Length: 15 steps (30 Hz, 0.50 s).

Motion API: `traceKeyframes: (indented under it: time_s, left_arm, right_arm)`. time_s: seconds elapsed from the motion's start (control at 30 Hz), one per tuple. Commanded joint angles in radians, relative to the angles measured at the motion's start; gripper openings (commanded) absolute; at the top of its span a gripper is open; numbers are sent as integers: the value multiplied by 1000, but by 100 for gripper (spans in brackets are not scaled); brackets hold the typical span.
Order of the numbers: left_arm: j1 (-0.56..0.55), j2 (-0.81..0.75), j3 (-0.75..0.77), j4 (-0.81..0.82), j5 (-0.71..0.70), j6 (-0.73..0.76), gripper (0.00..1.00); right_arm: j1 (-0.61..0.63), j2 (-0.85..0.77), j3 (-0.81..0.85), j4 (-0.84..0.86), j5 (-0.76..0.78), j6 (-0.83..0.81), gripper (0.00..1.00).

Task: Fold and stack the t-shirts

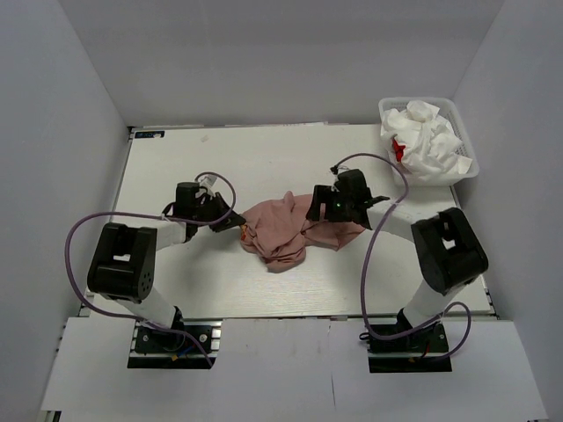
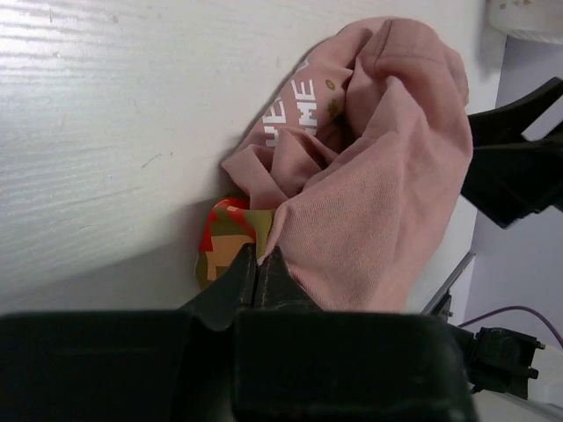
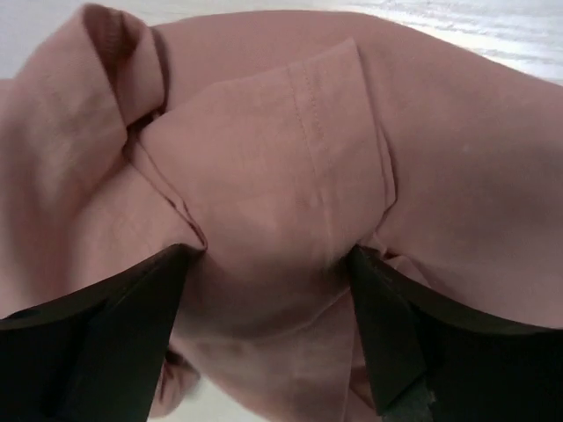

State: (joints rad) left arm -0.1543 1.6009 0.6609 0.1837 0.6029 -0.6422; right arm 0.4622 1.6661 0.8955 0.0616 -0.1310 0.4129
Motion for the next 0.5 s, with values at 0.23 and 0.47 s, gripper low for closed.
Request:
traceKeyframes:
  time_s: [0.23,0.47]
  left_arm:
    - [-11,-139,92,-76,-43,44,0]
    - [-11,-318,285,-228,-208,98,0]
  right_arm:
    - [58,-5,77,24,88,23,0]
    - [56,-225,255,-128,287,-98,0]
